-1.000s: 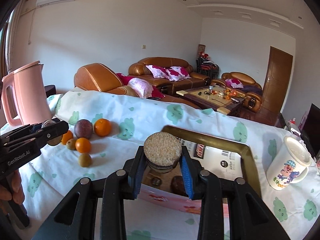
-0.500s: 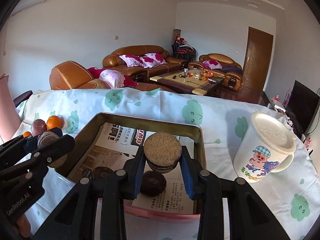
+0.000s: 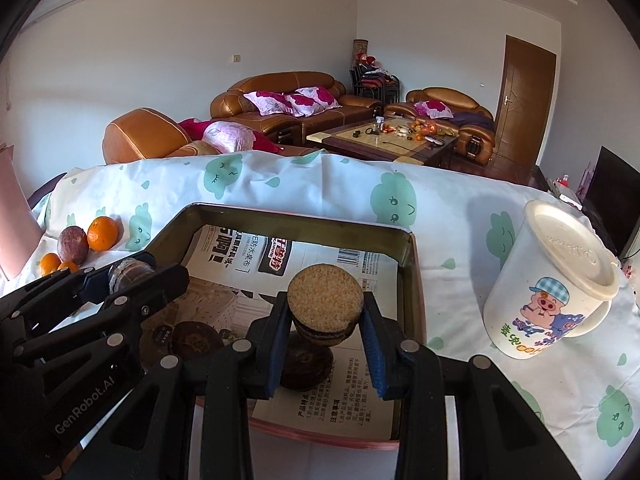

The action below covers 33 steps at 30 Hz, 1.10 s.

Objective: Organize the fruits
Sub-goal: 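Lower both jars into the tin and open both tools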

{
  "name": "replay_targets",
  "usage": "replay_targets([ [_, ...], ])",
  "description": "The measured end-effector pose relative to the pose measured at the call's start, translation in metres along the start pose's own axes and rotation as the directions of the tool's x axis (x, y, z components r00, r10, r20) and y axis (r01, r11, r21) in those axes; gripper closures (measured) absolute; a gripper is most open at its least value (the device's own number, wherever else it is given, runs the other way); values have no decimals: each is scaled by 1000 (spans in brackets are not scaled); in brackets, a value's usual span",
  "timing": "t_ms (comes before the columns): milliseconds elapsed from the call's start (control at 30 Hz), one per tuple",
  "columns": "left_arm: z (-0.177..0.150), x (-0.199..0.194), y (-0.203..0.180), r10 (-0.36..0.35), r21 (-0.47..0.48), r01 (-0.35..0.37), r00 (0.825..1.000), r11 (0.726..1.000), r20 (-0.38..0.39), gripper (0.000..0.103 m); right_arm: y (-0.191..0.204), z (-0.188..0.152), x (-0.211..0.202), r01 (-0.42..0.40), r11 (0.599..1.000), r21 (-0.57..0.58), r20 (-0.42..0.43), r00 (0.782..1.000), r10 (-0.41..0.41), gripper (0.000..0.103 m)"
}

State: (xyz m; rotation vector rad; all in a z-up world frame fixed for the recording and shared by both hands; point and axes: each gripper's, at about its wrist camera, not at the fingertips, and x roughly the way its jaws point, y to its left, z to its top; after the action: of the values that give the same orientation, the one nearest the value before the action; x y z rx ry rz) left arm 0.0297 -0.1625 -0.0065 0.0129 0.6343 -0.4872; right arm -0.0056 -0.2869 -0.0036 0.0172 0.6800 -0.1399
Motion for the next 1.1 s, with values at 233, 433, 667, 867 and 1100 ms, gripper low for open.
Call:
replay_targets([
  [233, 0, -17, 6, 110, -36, -107, 990, 994, 83, 13, -3, 1, -5, 23, 1000, 18, 31, 999, -23, 58],
  [433, 1, -36, 13, 116, -54, -108, 980, 993, 165, 0, -13, 5, -20, 30, 997, 70, 102, 994, -37, 31],
  [667, -3, -39, 20, 134, -54, -127, 979, 990, 152, 0, -7, 5, -31, 72, 996, 48, 161, 984, -79, 23],
  [867, -6, -47, 32, 180, -57, -172, 969, 983, 168, 0, -2, 4, -30, 67, 997, 35, 156, 985, -72, 23],
  [1100, -10, -48, 43, 210, -78, -201, 967, 977, 145, 0, 3, -3, -23, -5, 999, 50, 149, 989, -3, 23],
])
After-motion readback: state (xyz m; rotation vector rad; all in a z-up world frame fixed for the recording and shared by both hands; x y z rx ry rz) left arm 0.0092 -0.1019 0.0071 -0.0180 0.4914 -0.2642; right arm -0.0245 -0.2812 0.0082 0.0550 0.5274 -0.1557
